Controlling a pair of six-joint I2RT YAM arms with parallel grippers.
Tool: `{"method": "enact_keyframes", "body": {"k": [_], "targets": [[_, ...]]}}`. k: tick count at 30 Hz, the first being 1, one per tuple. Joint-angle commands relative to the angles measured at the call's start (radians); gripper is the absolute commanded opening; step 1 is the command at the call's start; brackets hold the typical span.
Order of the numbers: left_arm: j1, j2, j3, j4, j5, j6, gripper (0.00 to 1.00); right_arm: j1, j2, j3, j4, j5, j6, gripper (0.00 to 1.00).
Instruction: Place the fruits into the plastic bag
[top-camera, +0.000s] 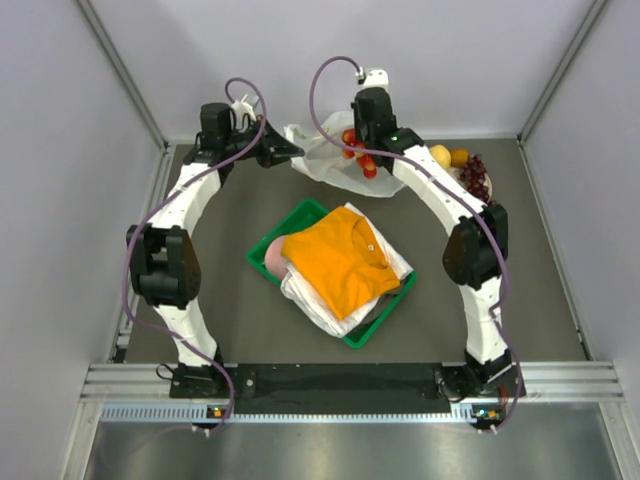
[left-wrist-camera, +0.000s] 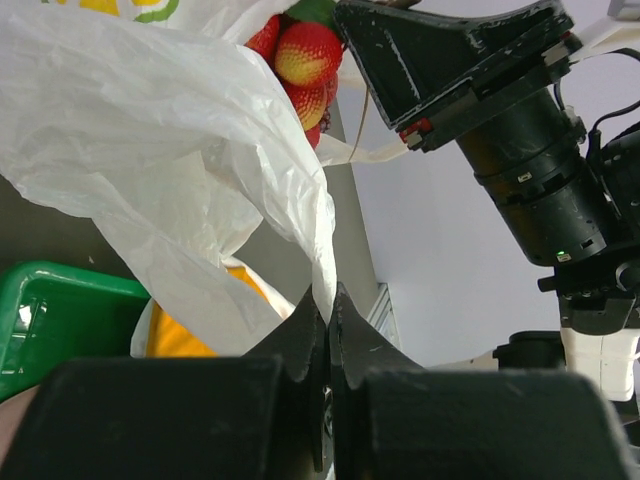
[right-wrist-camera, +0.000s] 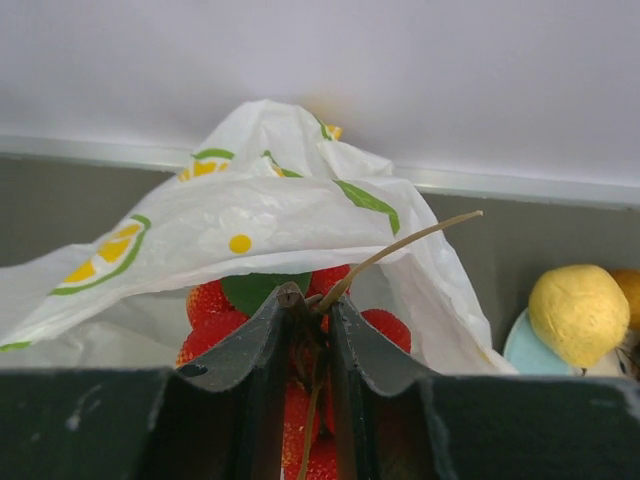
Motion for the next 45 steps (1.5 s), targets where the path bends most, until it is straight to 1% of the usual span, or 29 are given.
{"method": "enact_keyframes", "body": {"k": [1, 4, 8, 11, 13, 17, 20, 25, 30, 31, 33, 34, 37, 45], "targets": [[-0.016, -0.056, 0.006, 0.05, 0.029, -0.007, 0.0, 0.006, 0.005, 0.02, 0.173, -0.051, 0.046, 0.0], [-0.024, -0.049, 0.016, 0.051, 0.041, -0.007, 0.0, 0.013, 0.029, 0.023, 0.19, -0.093, 0.06, 0.0], [-0.035, -0.043, 0.023, 0.074, 0.056, -0.027, 0.0, 0.026, 0.063, 0.023, 0.17, -0.142, 0.066, 0.0], [-0.038, -0.041, 0.017, 0.134, 0.067, -0.078, 0.0, 0.031, 0.086, 0.001, 0.133, -0.174, 0.071, 0.0], [-0.04, -0.038, 0.013, 0.207, 0.076, -0.113, 0.0, 0.033, 0.091, -0.031, 0.112, -0.189, 0.08, 0.0], [-0.041, -0.039, 0.007, 0.289, 0.084, -0.19, 0.0, 0.036, 0.086, -0.087, 0.095, -0.225, 0.079, 0.0], [-0.043, -0.036, 0.0, 0.321, 0.09, -0.214, 0.0, 0.036, 0.094, -0.108, 0.079, -0.254, 0.079, 0.0], [-0.043, -0.039, -0.015, 0.332, 0.089, -0.224, 0.0, 0.042, 0.106, -0.109, 0.042, -0.278, 0.073, 0.0], [-0.04, -0.039, -0.016, 0.277, 0.067, -0.198, 0.0, 0.04, 0.1, -0.114, 0.019, -0.248, 0.073, 0.0], [-0.038, -0.039, -0.017, 0.257, 0.064, -0.195, 0.0, 0.042, 0.097, -0.111, 0.016, -0.243, 0.071, 0.04], [-0.036, -0.038, -0.015, 0.235, 0.053, -0.182, 0.0, 0.04, 0.094, -0.106, 0.013, -0.238, 0.071, 0.16], [-0.035, -0.038, -0.016, 0.219, 0.052, -0.178, 0.0, 0.042, 0.089, -0.106, 0.01, -0.241, 0.074, 0.25], [-0.029, -0.036, -0.017, 0.188, 0.041, -0.161, 0.0, 0.042, 0.076, -0.106, 0.007, -0.252, 0.074, 0.4], [-0.02, -0.033, -0.018, 0.151, 0.032, -0.136, 0.0, 0.042, 0.028, -0.127, -0.014, -0.28, 0.03, 0.59]]}}
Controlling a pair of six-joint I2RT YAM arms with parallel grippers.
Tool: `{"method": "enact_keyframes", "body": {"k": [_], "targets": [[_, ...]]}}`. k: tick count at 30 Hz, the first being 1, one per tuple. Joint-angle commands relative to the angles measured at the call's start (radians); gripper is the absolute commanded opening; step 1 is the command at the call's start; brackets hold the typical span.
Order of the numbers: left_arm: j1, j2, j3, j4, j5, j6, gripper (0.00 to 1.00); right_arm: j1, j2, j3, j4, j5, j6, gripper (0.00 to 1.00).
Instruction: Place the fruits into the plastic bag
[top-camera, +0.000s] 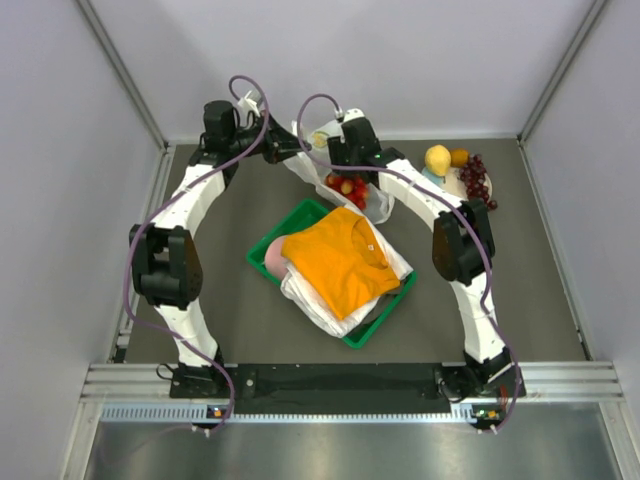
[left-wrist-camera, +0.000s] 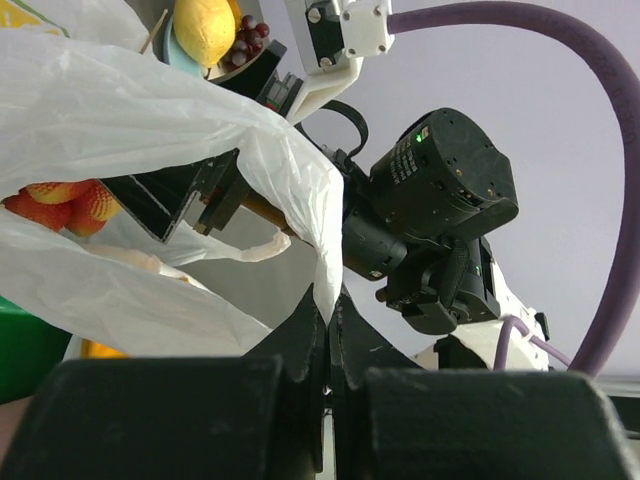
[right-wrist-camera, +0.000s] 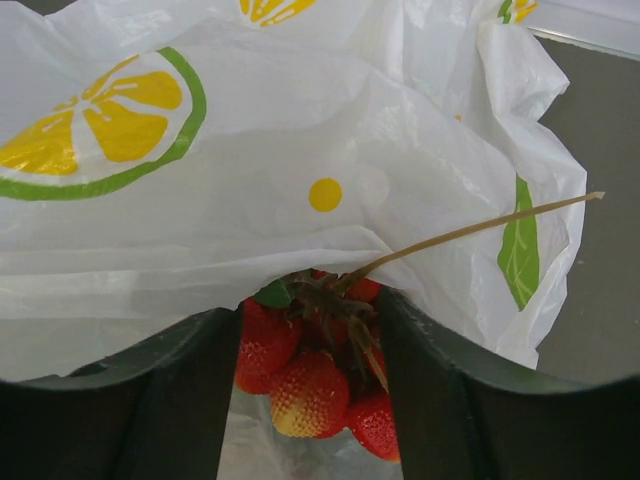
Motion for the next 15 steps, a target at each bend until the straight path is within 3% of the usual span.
{"method": "enact_keyframes", "body": {"k": [1, 6, 15], "targets": [[0.008, -0.033, -0.002, -0.005, -0.01, 0.032, 0.0, 0.017, -0.07, -0.012, -0.004, -0.025, -0.034, 0.6], [0.014, -0.03, 0.001, -0.009, -0.008, 0.035, 0.0, 0.015, -0.121, -0.049, -0.007, 0.004, -0.046, 0.72], [0.024, -0.027, 0.006, -0.009, -0.005, 0.041, 0.0, 0.015, -0.15, -0.053, -0.026, 0.148, -0.082, 0.77]]}}
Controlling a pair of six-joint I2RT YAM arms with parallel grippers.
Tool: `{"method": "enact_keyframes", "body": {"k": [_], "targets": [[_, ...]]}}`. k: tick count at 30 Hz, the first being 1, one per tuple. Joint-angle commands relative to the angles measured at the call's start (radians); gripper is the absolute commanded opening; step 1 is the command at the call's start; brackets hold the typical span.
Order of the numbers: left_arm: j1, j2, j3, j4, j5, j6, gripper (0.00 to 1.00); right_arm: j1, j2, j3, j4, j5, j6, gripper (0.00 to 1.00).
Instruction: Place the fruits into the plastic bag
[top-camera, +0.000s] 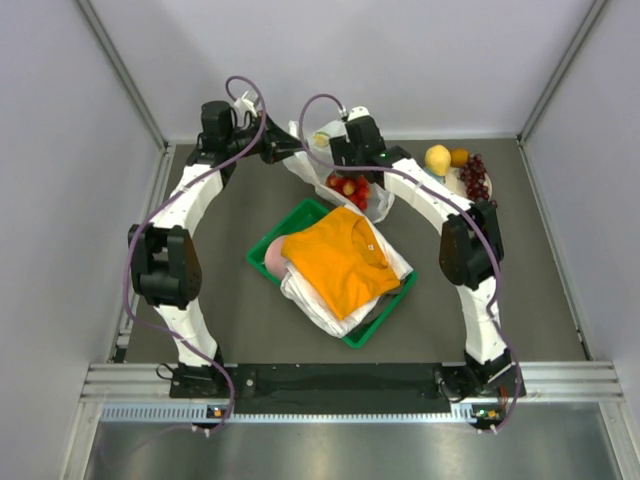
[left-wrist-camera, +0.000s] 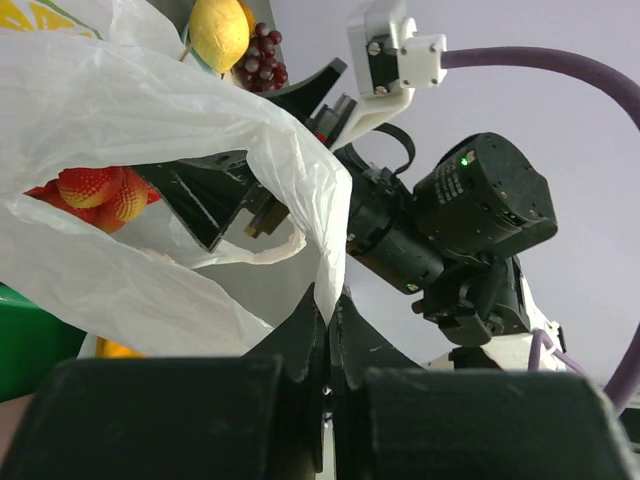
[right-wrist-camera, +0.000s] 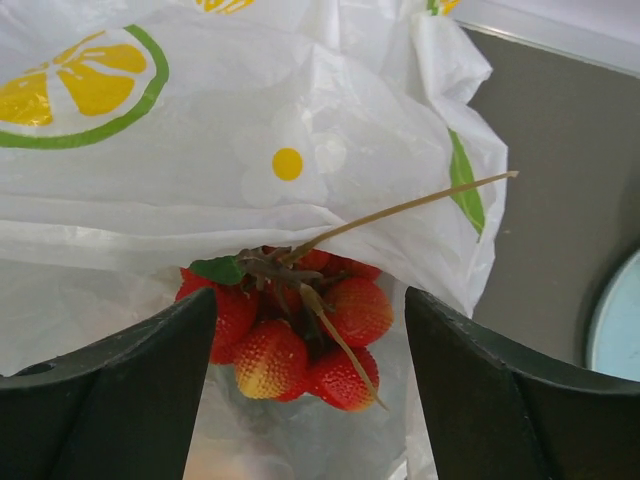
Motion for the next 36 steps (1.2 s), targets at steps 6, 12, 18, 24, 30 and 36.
{"method": "enact_keyframes", "body": {"k": [6, 12, 18, 24, 30, 36], "targets": [[0.016, -0.029, 0.006, 0.016, 0.004, 0.029, 0.0, 0.015, -0.105, -0.002, 0.029, 0.133, -0.051, 0.87], [0.021, -0.033, 0.006, 0.016, 0.004, 0.033, 0.0, 0.015, -0.122, -0.002, 0.018, 0.19, -0.083, 0.88], [0.023, -0.032, 0.005, 0.016, 0.004, 0.034, 0.0, 0.015, -0.168, -0.055, 0.017, 0.15, -0.091, 0.82], [0.024, -0.036, 0.005, 0.016, 0.006, 0.033, 0.0, 0.001, -0.174, -0.132, -0.017, 0.124, -0.082, 0.7], [0.024, -0.035, 0.006, 0.016, 0.006, 0.033, 0.0, -0.036, -0.156, -0.144, -0.043, 0.086, -0.047, 0.6], [0.024, -0.036, 0.009, 0.016, -0.004, 0.029, 0.0, -0.073, -0.136, -0.123, -0.066, 0.054, -0.028, 0.35]]}}
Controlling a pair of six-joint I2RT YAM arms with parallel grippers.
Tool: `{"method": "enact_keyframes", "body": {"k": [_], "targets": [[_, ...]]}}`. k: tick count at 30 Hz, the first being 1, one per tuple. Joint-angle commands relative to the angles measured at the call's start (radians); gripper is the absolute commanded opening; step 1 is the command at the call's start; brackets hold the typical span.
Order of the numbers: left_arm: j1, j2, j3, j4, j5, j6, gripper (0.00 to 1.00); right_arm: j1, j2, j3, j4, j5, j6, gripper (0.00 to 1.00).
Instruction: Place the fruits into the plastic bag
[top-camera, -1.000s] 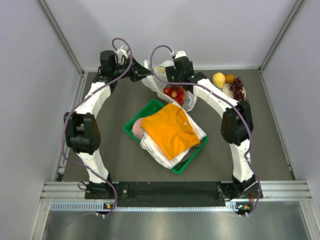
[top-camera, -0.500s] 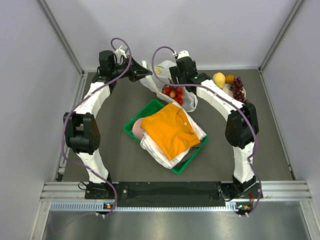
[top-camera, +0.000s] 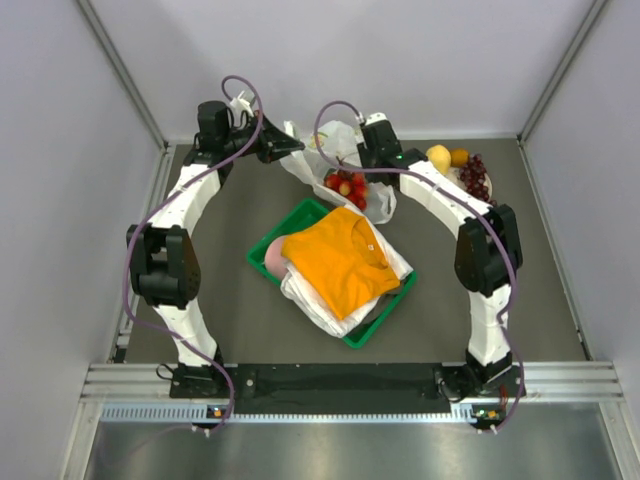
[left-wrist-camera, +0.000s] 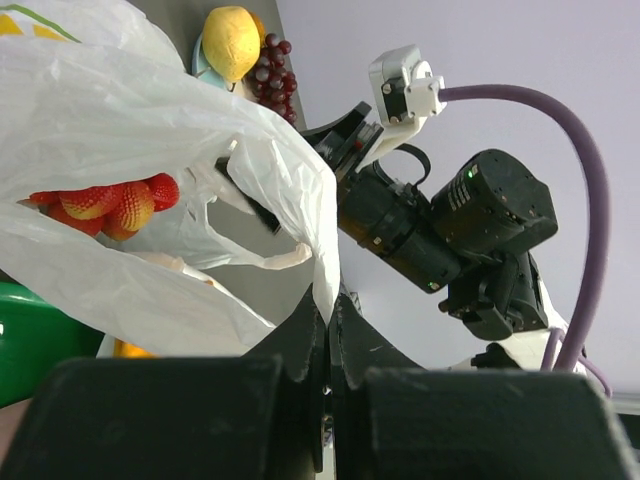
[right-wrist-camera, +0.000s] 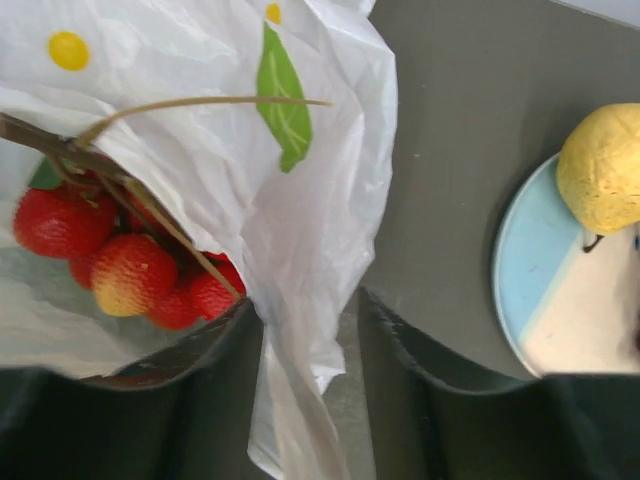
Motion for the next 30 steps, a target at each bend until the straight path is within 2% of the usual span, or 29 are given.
{"method": "enact_keyframes", "body": {"k": [1, 2, 5, 23, 30], "targets": [[0.005, -0.035, 0.009, 0.024, -0.001, 0.005, 0.0, -0.037, -0.006, 0.032, -0.005, -0.023, 0.026, 0.28], [0.005, -0.032, 0.011, 0.03, -0.003, -0.001, 0.0, -0.041, -0.006, 0.047, -0.011, -0.023, 0.027, 0.17], [0.005, -0.027, 0.014, 0.081, 0.0, -0.034, 0.0, -0.046, -0.001, 0.087, -0.023, -0.008, 0.021, 0.0], [0.029, -0.069, 0.06, 0.259, 0.0, -0.106, 0.0, -0.049, -0.188, 0.121, -0.006, 0.159, 0.003, 0.0], [0.046, -0.073, 0.028, 0.277, 0.002, -0.124, 0.0, -0.05, -0.204, 0.12, -0.034, 0.182, 0.013, 0.0]]}}
